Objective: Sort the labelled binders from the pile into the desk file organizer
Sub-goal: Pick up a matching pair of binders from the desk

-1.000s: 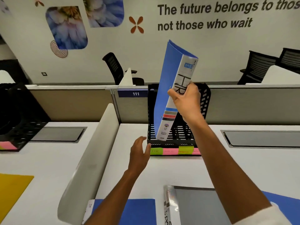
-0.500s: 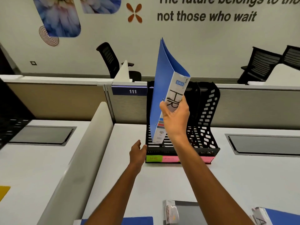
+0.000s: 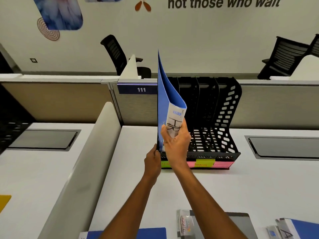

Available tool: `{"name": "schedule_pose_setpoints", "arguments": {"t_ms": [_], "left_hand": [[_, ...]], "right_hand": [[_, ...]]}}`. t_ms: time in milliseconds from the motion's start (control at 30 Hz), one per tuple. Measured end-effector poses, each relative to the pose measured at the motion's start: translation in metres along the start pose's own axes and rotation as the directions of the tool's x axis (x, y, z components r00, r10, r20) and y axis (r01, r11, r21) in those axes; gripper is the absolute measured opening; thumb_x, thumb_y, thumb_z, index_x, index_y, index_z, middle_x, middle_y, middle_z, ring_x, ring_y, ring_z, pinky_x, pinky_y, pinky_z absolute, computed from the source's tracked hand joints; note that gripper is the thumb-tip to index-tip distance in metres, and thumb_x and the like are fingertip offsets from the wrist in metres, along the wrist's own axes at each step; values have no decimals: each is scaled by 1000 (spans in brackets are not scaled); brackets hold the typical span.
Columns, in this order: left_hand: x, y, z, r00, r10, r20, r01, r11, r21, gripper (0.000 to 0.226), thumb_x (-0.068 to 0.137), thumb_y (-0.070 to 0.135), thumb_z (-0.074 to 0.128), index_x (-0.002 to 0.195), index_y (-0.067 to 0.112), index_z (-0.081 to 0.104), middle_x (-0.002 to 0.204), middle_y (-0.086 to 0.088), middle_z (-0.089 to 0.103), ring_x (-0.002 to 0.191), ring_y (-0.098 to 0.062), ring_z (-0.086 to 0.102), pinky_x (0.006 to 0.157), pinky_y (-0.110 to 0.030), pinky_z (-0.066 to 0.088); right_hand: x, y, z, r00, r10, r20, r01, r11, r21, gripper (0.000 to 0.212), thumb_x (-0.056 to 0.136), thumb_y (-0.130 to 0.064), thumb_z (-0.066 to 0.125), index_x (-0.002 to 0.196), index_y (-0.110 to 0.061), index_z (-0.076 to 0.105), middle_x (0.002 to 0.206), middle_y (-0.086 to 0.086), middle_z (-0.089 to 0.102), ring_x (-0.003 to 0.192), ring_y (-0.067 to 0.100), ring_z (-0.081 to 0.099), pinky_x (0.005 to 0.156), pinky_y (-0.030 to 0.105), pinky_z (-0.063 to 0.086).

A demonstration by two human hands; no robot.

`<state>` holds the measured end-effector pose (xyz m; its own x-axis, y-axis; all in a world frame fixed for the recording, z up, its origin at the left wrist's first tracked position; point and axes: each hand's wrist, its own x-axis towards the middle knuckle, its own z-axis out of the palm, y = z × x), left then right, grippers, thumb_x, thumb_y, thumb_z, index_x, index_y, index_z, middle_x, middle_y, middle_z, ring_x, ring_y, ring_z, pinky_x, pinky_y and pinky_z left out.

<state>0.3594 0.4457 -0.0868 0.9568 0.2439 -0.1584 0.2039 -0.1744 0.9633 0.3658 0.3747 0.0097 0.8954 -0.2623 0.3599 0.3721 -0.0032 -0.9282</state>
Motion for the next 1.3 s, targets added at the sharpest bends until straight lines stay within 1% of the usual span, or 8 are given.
{"name": "schedule_pose_setpoints", "arguments": {"t_ms": [200,367,433,567,667,900,1133,1300], "left_hand": [[0,-1,0,999,-7,38,8,1000,-8,38,106,22,33,143,21,46,136,0,58,125,-18,55,108,-43,45],[-2,-4,-3,998,-1,69,7,995,-99,36,104,30,40,139,24,48,130,4,61,118,-14,58,100,-36,52],[-4,-4,-5,996,-5,93,18,989,-145,32,104,32,40,135,32,48,128,11,60,120,-12,56,101,-35,51],[-4,-1,-7,993,-3,119,21,987,-157,29,104,33,40,131,42,44,118,28,57,119,-8,55,103,-35,49],[-4,-3,-7,993,8,115,11,988,-157,39,104,37,37,143,32,41,128,18,58,121,-10,55,104,-38,49],[-6,-9,-7,997,55,53,-56,998,15,43,105,31,36,147,25,36,140,3,52,118,-13,54,107,-40,45],[-20,-12,-21,999,-14,-34,18,992,122,56,103,42,33,153,19,23,156,-3,35,141,-23,36,107,-28,34],[-41,-12,-39,997,37,-67,-24,984,176,57,102,41,37,153,20,24,157,-1,32,143,-21,34,115,-33,28]], "right_hand": [[1,23,7,994,109,22,-109,994,-4,55,89,-21,68,138,-18,43,118,4,59,113,18,58,76,8,51],[-5,30,16,985,95,142,-83,992,-92,65,92,-22,62,130,-62,27,124,-9,49,114,-12,45,79,4,47],[-8,36,15,979,112,172,-92,989,-118,70,94,-23,60,127,-70,20,130,-6,48,118,-6,45,83,5,46],[-15,53,11,952,194,235,-162,975,-150,63,95,-26,58,142,-45,21,140,-2,45,131,12,43,100,20,46],[-18,62,7,931,250,266,-202,960,-193,69,96,-31,56,150,-31,12,147,0,38,138,16,36,107,32,42],[-5,29,-6,941,52,335,37,967,-253,82,93,-35,60,141,-57,-3,158,-8,17,143,14,24,106,33,40],[14,0,-18,917,-117,381,289,853,-434,53,98,-33,51,147,-32,30,160,3,13,137,19,36,95,40,54],[-2,-4,-27,930,-133,342,283,852,-440,66,97,-36,53,148,-37,11,162,2,5,145,13,14,109,32,36]]}}
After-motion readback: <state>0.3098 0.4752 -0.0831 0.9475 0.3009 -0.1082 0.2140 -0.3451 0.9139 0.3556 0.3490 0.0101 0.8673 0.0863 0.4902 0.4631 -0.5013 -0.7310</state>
